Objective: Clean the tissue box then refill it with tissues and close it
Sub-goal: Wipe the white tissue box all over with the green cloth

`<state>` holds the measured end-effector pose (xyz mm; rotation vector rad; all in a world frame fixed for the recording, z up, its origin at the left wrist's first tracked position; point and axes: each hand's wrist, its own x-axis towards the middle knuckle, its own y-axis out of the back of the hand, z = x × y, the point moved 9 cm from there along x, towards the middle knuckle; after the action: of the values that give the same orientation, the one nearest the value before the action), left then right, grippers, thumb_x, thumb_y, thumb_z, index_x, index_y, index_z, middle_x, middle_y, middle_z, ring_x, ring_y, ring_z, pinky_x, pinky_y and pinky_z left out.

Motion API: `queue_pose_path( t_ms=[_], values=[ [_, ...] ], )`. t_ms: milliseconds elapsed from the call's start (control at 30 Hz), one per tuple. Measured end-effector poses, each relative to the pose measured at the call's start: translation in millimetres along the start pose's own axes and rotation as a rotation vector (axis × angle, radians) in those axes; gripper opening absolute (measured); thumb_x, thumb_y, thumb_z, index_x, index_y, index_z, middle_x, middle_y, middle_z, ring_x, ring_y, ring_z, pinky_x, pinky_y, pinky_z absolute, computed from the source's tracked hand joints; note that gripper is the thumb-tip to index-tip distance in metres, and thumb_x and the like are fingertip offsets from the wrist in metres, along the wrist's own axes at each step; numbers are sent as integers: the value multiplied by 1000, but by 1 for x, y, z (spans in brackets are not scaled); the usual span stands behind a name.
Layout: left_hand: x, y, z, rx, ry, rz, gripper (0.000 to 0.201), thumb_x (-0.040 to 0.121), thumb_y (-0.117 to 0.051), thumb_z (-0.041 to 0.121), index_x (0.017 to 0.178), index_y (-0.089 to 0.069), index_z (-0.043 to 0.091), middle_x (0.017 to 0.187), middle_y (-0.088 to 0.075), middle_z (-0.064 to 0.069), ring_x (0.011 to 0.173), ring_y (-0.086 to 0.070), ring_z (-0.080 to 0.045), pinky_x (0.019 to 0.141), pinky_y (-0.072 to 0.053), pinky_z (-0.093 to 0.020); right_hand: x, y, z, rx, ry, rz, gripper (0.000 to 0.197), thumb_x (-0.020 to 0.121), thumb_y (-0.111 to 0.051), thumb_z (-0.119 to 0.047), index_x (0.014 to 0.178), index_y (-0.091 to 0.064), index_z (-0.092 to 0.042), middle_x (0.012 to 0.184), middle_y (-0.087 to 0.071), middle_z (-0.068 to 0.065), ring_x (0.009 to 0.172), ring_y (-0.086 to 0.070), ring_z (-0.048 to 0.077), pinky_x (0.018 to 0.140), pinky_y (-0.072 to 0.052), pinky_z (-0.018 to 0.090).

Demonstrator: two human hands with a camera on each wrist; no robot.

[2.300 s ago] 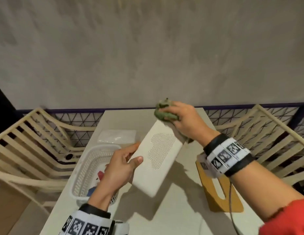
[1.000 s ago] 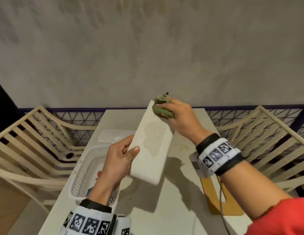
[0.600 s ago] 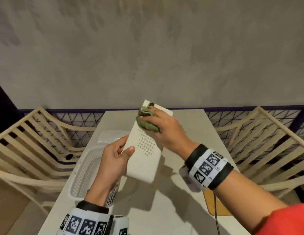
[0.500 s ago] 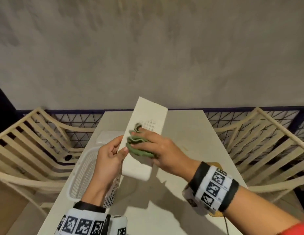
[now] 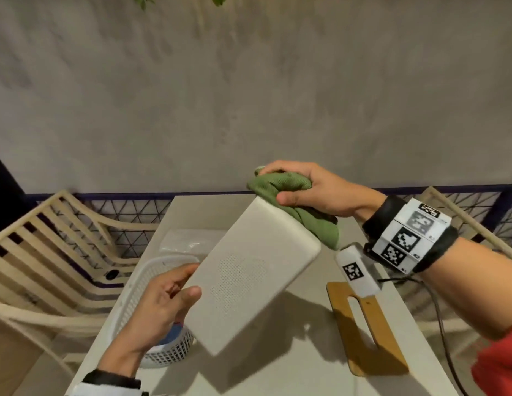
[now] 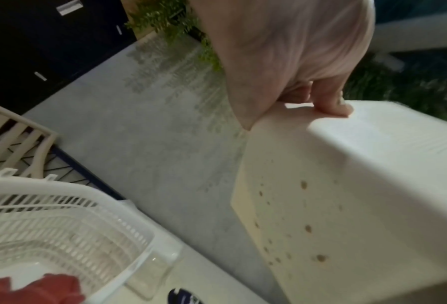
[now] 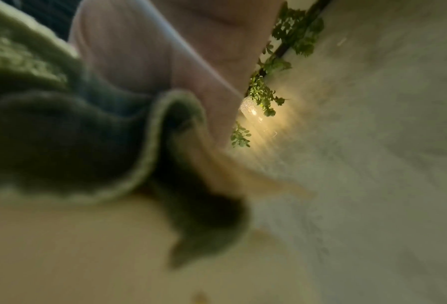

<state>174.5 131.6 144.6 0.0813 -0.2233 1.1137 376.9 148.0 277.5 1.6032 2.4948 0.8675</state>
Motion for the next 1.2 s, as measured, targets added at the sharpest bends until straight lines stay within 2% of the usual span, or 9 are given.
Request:
queue_pose_path(
  t_ms=[67,133,300,400,567,733,867,1033,1200],
  values=[
    [1,-9,-10,0,30,-59,40,82,-48,-15,91,-75,14,80,-74,-3,66,-68,-12,51,-50,-16,-4,-7,-8,-68,76,6,28,82,-60,-7,109,-56,-8,106,-60,17,91,-56,3,83,-44,11],
    [2,-15,-15,-14,66,-84,22,76,-59,6,95,-70,7,85,-74,-3,74,-69,-13,55,-51,-14,-7,-8,-6,-100,86,43,25,82,-61,-7,106,-57,-5,96,-61,7,87,-56,2,81,-44,13],
    [36,-51,8,153,-32,-52,57,64,-69,57,98,-68,11,91,-72,-5,86,-64,-14,76,-49,-25,-4,-44,10,-343,39,8,24,83,-67,-7,106,-61,-13,98,-66,-1,90,-61,11,82,-47,22],
    [52,-57,16,132,-81,81,44,67,-63,52,91,-72,16,89,-73,-8,84,-62,-13,77,-47,-25,-3,-56,15,-522,103,130,27,82,-68,-10,108,-62,-13,101,-66,5,95,-58,20,84,-45,31],
    [47,-41,5,-91,-110,195,16,79,-65,31,68,-67,19,67,-62,1,65,-52,-13,59,-42,-23,-44,-56,37,-552,187,395,33,84,-65,-25,114,-64,-12,124,-59,6,126,-41,18,108,-30,24],
    [45,-44,5,-52,-167,250,24,81,-62,25,57,-62,24,54,-53,11,55,-44,-3,52,-34,-15,-55,-22,57,-393,58,613,29,80,-70,-9,109,-68,-7,122,-57,1,105,-52,4,98,-40,20],
    [47,-28,4,-116,-201,298,21,71,-66,39,60,-63,23,58,-56,11,60,-46,-8,55,-38,-21,-59,-70,35,-402,248,412,42,72,-71,9,110,-68,-10,121,-62,-1,112,-58,9,102,-41,20],
    [42,-33,-1,-126,-202,279,38,65,-72,56,58,-56,22,57,-47,8,60,-39,-10,54,-31,-22,-39,-33,34,-425,135,631,33,74,-69,2,106,-69,-8,114,-66,4,104,-60,13,94,-46,31],
    [42,-22,-8,-263,-180,260,39,61,-77,54,58,-58,20,59,-50,4,61,-42,-14,58,-31,-29,-51,-70,27,-473,273,399,34,72,-72,4,102,-72,-12,118,-66,5,110,-60,14,98,-47,33]
  ],
)
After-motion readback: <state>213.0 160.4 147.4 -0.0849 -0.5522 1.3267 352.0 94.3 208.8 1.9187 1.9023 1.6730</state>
